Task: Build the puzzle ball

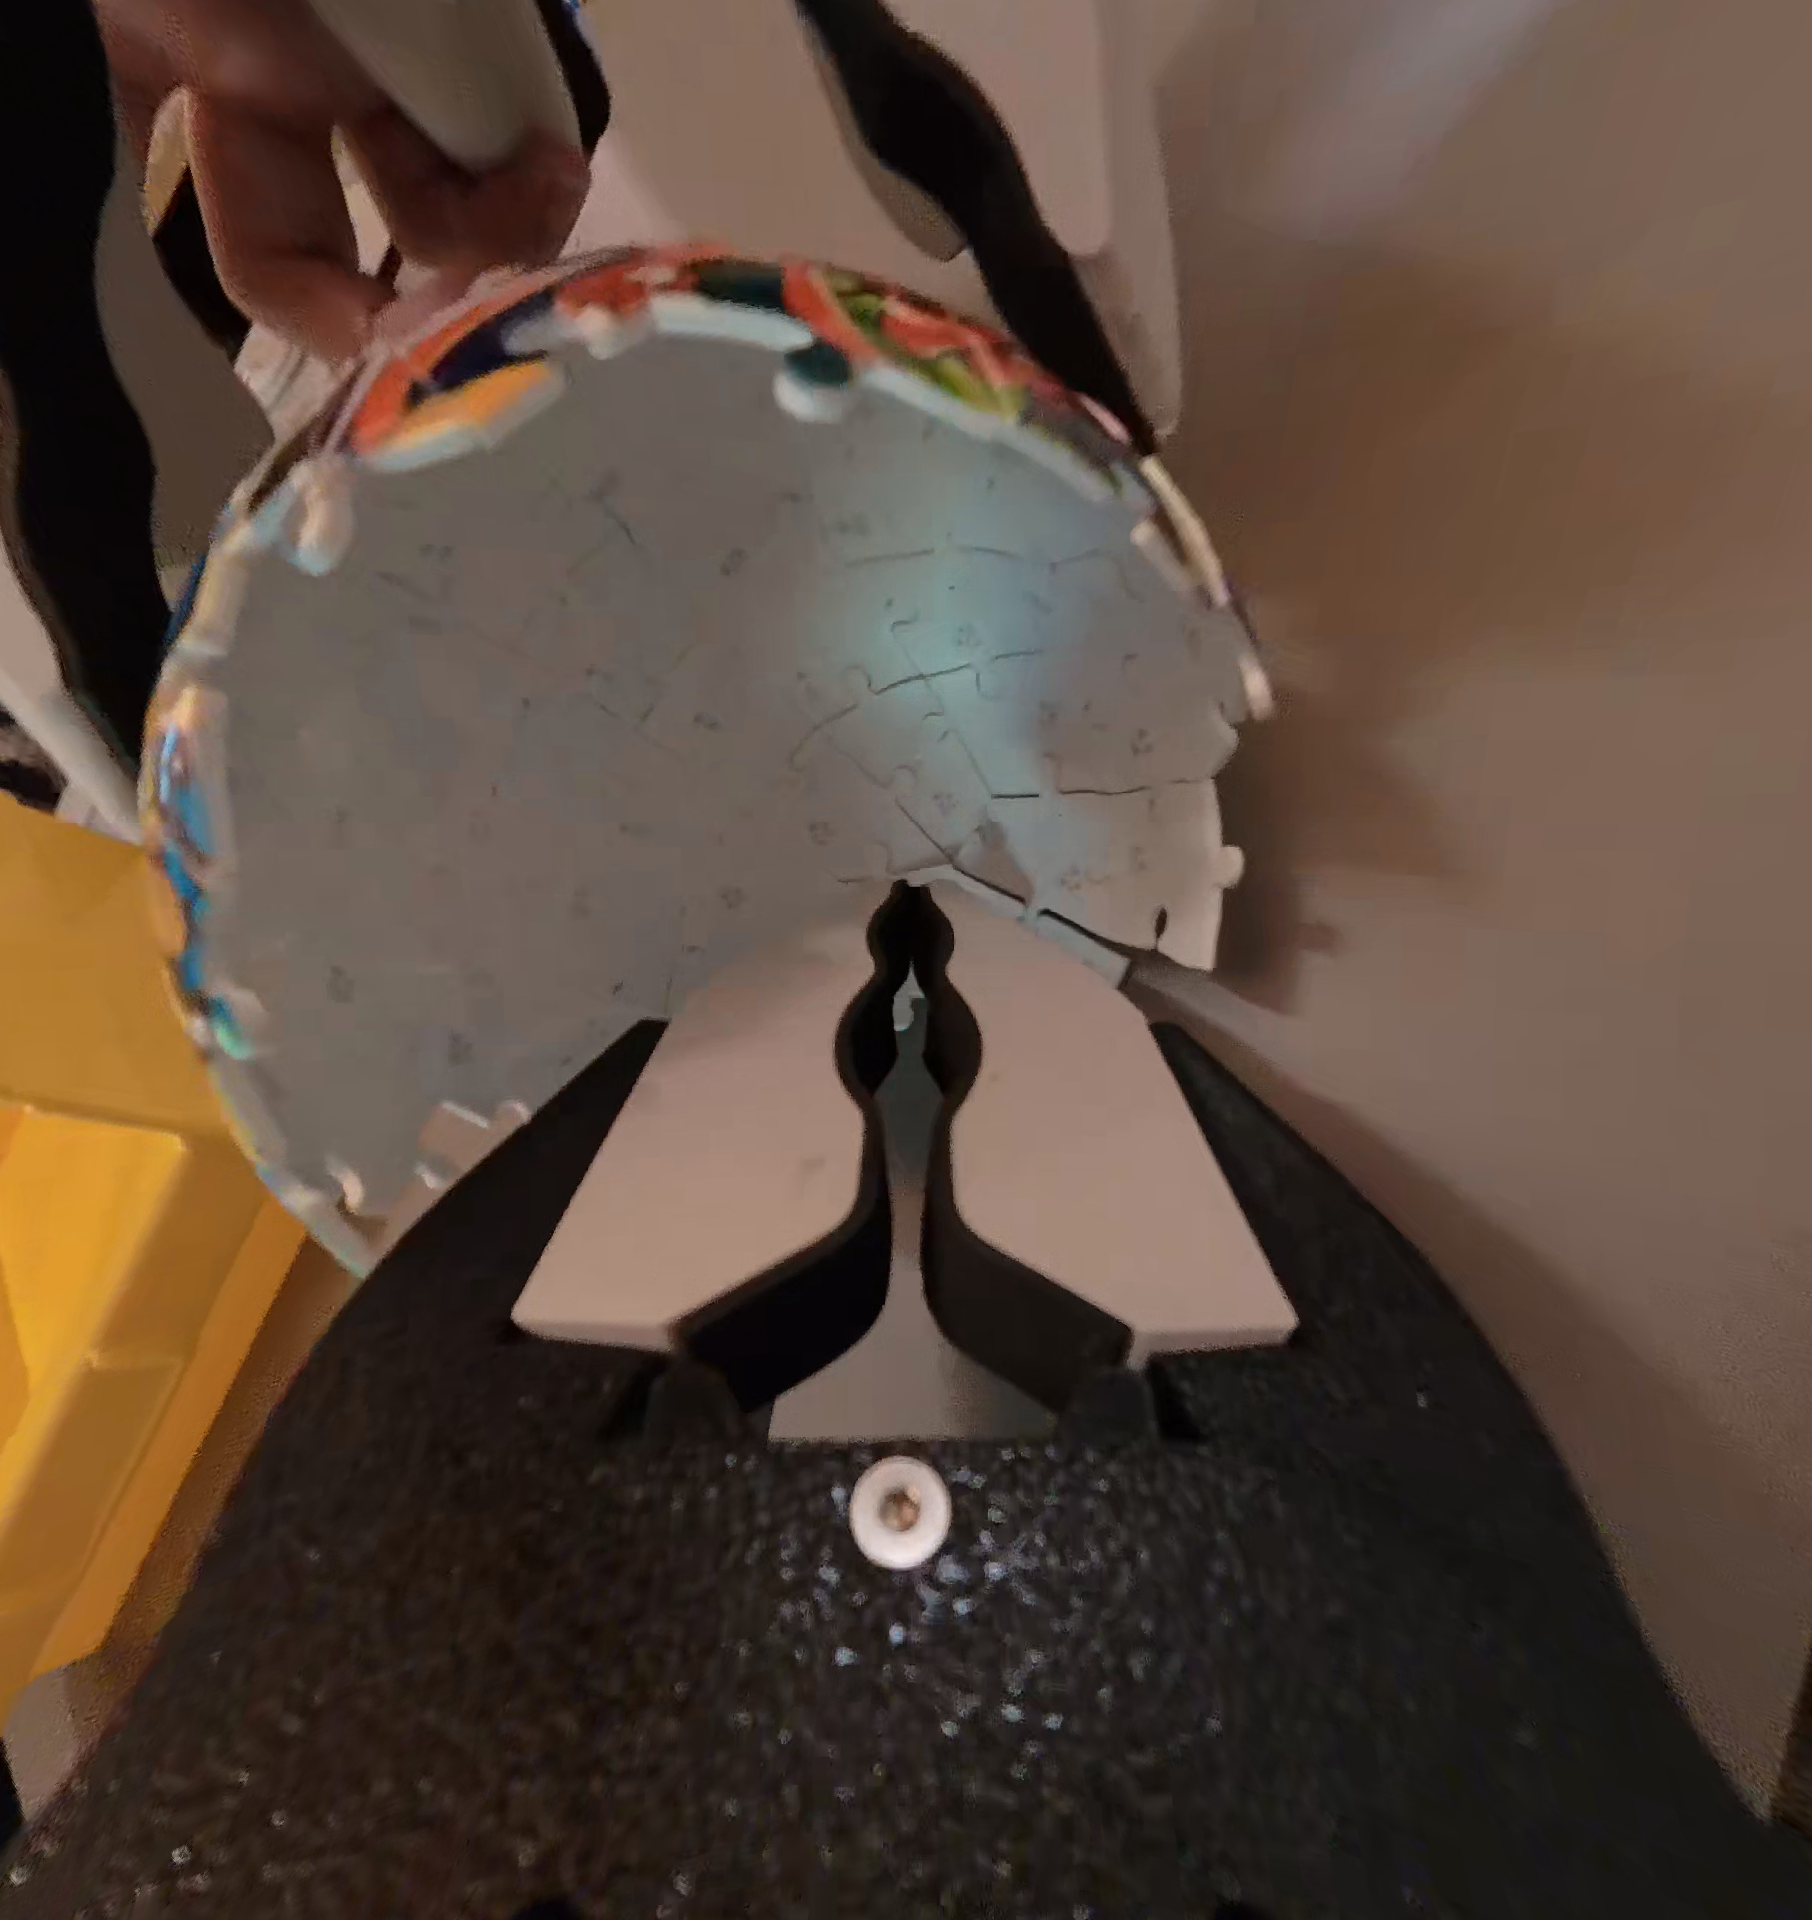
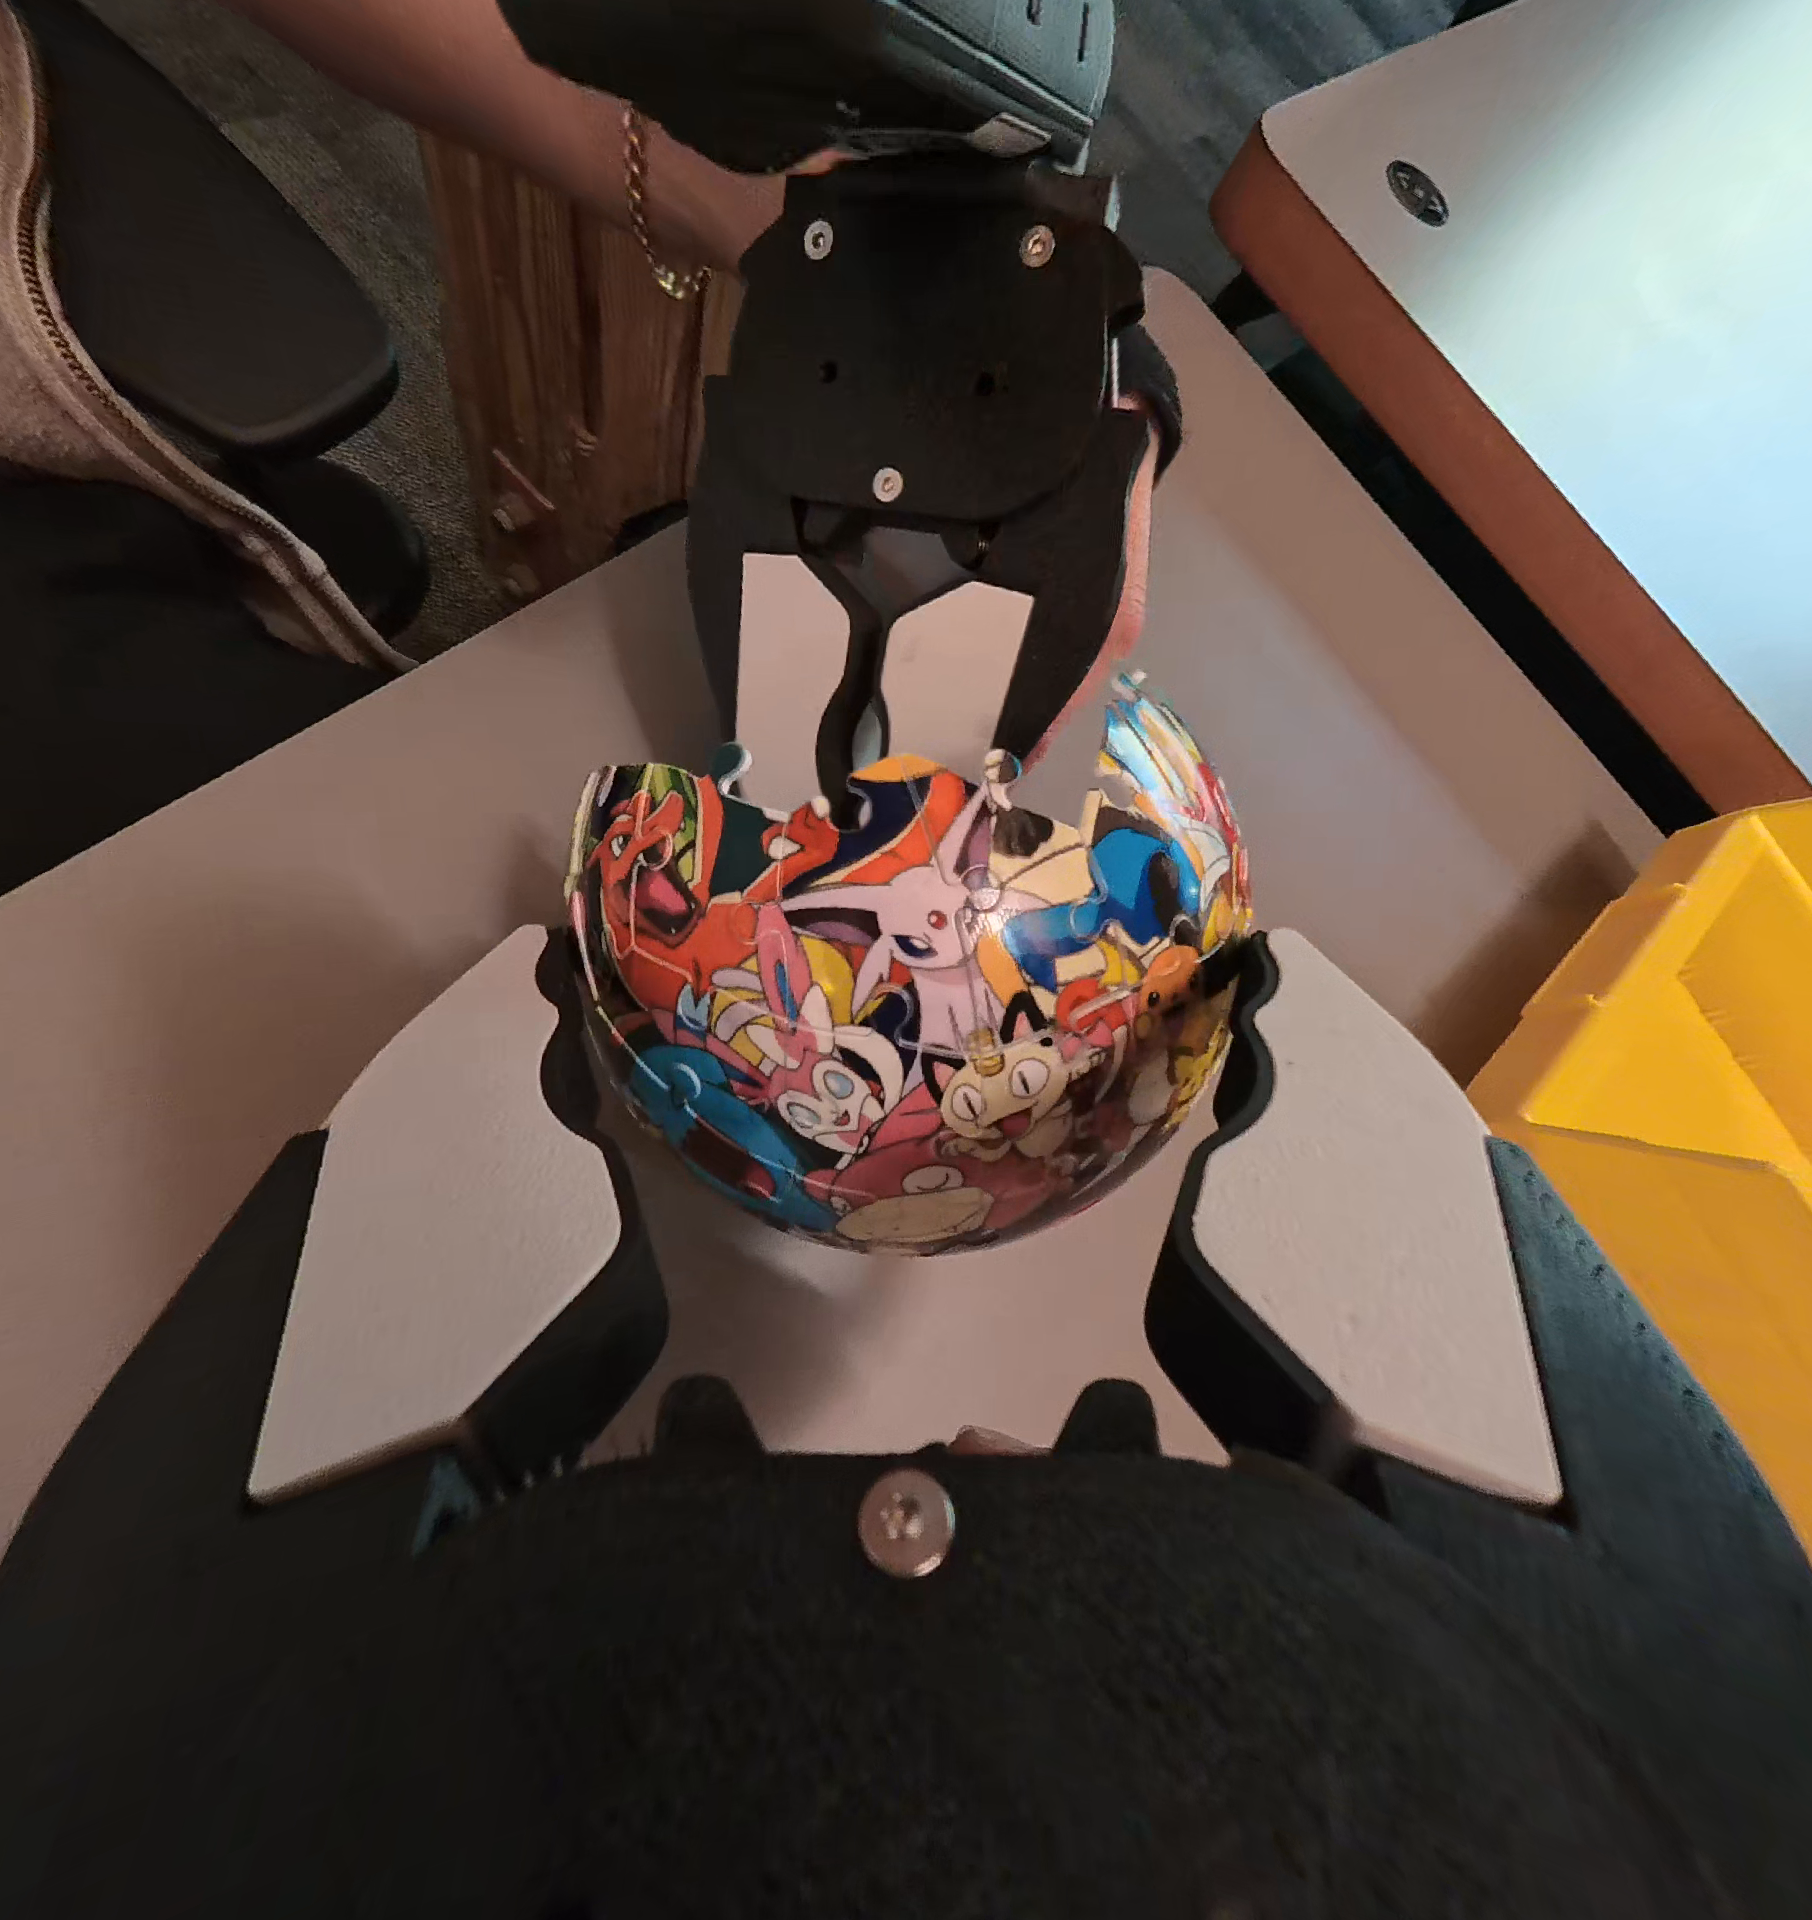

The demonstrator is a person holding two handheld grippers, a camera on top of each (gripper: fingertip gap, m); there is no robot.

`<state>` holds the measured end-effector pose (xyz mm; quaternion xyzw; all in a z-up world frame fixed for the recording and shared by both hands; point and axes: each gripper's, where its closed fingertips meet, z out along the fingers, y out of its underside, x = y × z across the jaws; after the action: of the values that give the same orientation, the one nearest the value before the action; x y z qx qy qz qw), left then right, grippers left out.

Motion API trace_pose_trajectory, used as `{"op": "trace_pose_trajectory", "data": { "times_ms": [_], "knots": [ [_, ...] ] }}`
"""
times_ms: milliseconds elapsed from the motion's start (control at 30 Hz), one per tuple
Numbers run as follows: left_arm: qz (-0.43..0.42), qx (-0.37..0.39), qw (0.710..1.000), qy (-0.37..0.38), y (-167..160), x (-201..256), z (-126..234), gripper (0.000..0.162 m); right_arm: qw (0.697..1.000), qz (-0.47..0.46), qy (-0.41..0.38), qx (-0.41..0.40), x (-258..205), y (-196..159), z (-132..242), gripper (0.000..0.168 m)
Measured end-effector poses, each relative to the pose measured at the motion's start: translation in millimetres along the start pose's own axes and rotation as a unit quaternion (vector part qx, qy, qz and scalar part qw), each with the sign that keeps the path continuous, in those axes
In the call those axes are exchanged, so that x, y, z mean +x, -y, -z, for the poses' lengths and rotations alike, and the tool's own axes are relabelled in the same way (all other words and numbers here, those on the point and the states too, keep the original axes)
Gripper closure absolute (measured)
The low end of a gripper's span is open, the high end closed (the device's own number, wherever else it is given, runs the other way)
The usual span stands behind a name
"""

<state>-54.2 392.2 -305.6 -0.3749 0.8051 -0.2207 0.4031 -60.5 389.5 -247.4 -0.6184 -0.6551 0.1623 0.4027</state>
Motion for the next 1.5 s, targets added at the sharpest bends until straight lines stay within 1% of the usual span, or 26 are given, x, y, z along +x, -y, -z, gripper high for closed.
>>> {"op": "trace_pose_trajectory", "data": {
  "times_ms": [233,367,467,867,933,1067,1167,1233,1333,1367,1500],
  "knots": [
    [-0.069,0.006,0.998,0.012,2.7,-1.8,-6.8,0.162,1.0,0.001,0.014,-0.006,1.4,0.7,-1.2,0.05],
    [-0.105,-0.027,0.994,0.01,-8.2,0.0,-15.5,0.162,1.0,-0.006,0.017,0.003,2.3,-0.7,0.3,0.05],
    [-0.109,-0.012,0.994,0.004,-4.2,1.7,-18.6,0.162,0.999,-0.015,0.02,0.022,3.8,0.2,-0.6,0.05],
    [-0.16,-0.01,0.987,-0.013,-4.6,2.6,-21.9,0.162,0.997,-0.023,0.023,0.073,4.4,3.6,-2.6,0.05],
    [-0.157,-0.007,0.987,-0.017,-4.9,2.3,-22.4,0.162,0.997,-0.022,0.023,0.076,4.2,3.7,-2.5,0.05],
    [-0.172,-0.025,0.985,-0.021,-5.2,2.2,-23.1,0.162,0.996,-0.024,0.02,0.08,4.5,3.7,-2.2,0.05],
    [-0.16,-0.018,0.987,-0.024,-4.3,0.9,-23.7,0.162,0.996,-0.027,0.015,0.079,4.8,2.3,-0.2,0.05],
    [-0.131,-0.007,0.991,-0.002,-4.8,-7.1,-21.7,0.162,0.996,-0.032,0.012,0.076,4.9,1.5,0.6,0.05],
    [-0.06,0.071,0.995,0.02,13.3,-17.8,-4.5,0.162,0.997,-0.035,0.01,0.066,5.1,1.4,0.1,0.05],
    [-0.052,0.074,0.996,0.026,13.5,-20.3,0.0,0.162,0.997,-0.033,0.01,0.064,5.0,2.4,-0.3,0.05],
    [-0.064,0.033,0.997,0.015,-1.4,-12.7,1.2,0.162,0.998,-0.03,0.012,0.06,4.5,5.3,-3.8,0.05]
  ]
}}
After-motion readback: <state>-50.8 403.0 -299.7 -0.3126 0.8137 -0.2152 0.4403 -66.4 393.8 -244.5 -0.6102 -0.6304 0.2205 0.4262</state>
